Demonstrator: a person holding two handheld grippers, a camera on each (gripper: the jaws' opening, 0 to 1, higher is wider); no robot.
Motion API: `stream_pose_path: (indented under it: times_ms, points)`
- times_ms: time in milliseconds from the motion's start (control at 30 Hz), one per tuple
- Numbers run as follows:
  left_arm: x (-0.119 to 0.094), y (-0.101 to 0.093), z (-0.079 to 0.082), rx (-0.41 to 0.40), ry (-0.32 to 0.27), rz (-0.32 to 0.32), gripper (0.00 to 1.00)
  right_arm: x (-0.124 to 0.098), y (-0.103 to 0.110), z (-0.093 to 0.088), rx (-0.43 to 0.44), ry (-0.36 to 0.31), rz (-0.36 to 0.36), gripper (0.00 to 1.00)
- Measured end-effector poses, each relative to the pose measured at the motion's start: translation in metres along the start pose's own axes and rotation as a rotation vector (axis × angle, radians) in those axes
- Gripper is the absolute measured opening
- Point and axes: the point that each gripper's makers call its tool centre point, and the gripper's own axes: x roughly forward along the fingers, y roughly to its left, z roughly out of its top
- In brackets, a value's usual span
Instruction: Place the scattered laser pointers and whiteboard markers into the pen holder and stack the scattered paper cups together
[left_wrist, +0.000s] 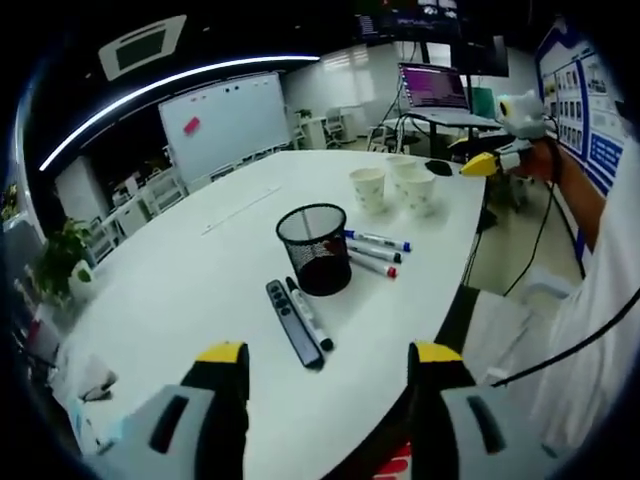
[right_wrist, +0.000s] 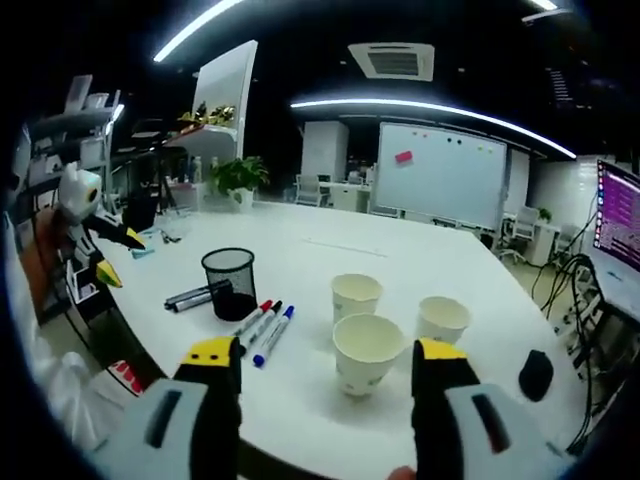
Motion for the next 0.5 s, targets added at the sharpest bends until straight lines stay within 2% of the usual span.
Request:
stream_pose_path:
  times_ms: [267, 500]
  points:
    - [0.0018, 0.0091, -0.0064, -0.018, 0.008, 0.015, 0.64, 0.0029, -0.0014, 0.001, -0.009, 0.001, -0.01, 0.69]
    - [0.0028, 0.0078, -0.0063, -0.016, 0.008, 0.01, 0.64, 0.0021, -0.0022, 0.0031, -0.033, 0.001, -0.022, 0.69]
